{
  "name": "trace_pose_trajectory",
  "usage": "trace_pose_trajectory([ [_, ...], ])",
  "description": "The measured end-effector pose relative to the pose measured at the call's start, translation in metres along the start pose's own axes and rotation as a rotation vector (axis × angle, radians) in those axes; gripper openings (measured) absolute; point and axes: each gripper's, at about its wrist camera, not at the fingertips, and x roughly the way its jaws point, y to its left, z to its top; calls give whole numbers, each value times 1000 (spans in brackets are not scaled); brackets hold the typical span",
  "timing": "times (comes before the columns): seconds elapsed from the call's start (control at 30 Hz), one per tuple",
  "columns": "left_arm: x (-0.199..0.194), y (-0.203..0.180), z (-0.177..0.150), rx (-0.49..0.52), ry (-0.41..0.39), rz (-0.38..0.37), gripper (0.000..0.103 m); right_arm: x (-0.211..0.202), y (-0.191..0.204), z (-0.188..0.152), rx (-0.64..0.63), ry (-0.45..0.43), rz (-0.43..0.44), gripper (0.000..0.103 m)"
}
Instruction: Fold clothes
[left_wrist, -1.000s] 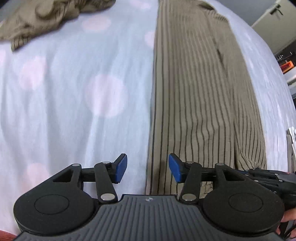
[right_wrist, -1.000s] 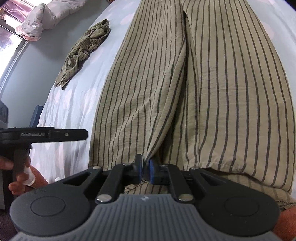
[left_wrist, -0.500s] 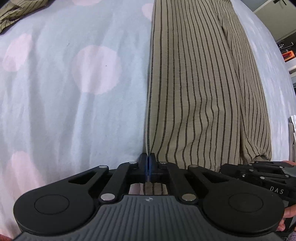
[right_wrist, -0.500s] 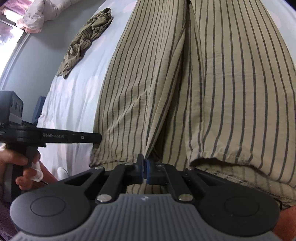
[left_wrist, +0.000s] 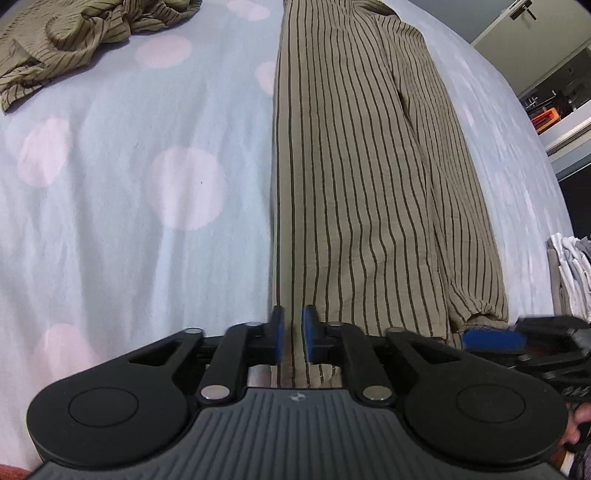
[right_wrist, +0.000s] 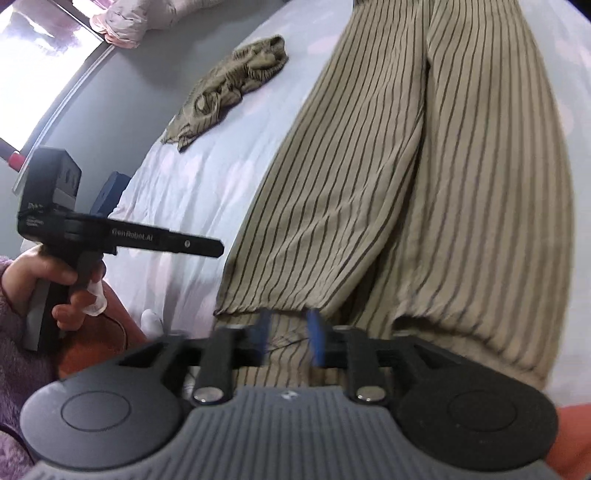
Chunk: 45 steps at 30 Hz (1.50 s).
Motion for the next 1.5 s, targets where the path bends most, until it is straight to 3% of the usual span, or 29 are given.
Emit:
trace_pose_trajectory([
  [0.17, 9, 6, 6, -15, 13, -18, 23, -27, -30, 19, -9, -20, -184, 46],
  [0.37, 5, -1, 18, 7, -28, -21, 24, -41, -66, 30, 76, -76, -280, 48],
  [0.47, 1, -5, 33, 30, -52, -12, 24, -43, -73, 37, 105, -110, -282, 49],
  [0.7, 0, -16, 95, 79, -145, 8, 24, -38, -86, 71, 84, -217, -377, 49],
  [0.93, 24, -28, 189, 93, -258, 21, 24, -22, -104, 121, 103, -410, -454, 52],
  [1.27, 66, -37, 334, 130, -360, 12, 24, 49, -136, 222, 104, -507, -357, 52],
  [1.33, 77, -39, 359, 144, -369, 24, 26, 54, -143, 223, 106, -511, -335, 52],
  [1.43, 99, -44, 393, 161, -378, 61, 40, 60, -153, 221, 110, -514, -305, 52],
  [1.5, 114, -46, 411, 165, -385, 89, 41, 60, -159, 219, 121, -515, -295, 52],
])
